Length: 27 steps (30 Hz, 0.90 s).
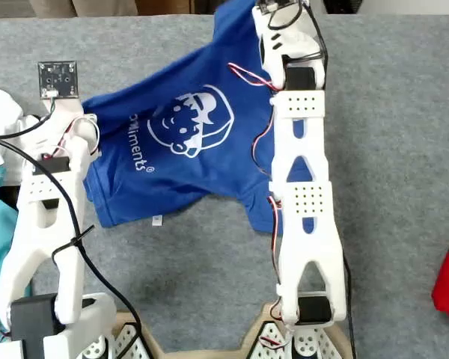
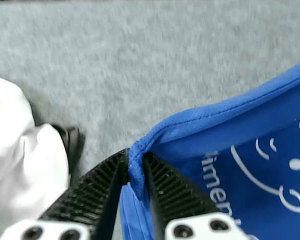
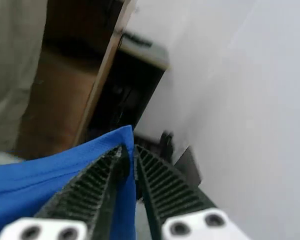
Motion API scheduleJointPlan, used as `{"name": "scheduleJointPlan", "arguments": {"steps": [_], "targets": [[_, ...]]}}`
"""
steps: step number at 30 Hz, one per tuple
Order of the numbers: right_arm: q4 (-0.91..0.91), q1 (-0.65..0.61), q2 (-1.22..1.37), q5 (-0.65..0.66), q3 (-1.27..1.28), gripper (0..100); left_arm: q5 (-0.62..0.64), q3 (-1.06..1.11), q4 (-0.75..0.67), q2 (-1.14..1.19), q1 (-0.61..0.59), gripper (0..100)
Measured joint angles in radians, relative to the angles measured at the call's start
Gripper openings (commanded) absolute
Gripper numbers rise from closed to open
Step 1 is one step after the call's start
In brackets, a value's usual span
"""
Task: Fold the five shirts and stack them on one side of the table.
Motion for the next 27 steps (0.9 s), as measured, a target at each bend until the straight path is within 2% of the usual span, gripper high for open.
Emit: {"name": "scheduleJointPlan", "arguments": {"steps": [8,19,27], "targets": [[0.396,0.021,-0.100,-0.015,0.000,0.5,0.068,-0.078,0.210,0.000,0.000,2],[0.895,0.046,-0.302,-0.064,-0.002,0.5,0.049,-0.107,0.508,0.000,0.005,2],[1.169,0.077,-0.342,-0.064,-0.012,0.5,0.048,-0.041,0.634,0.000,0.135,2]]}}
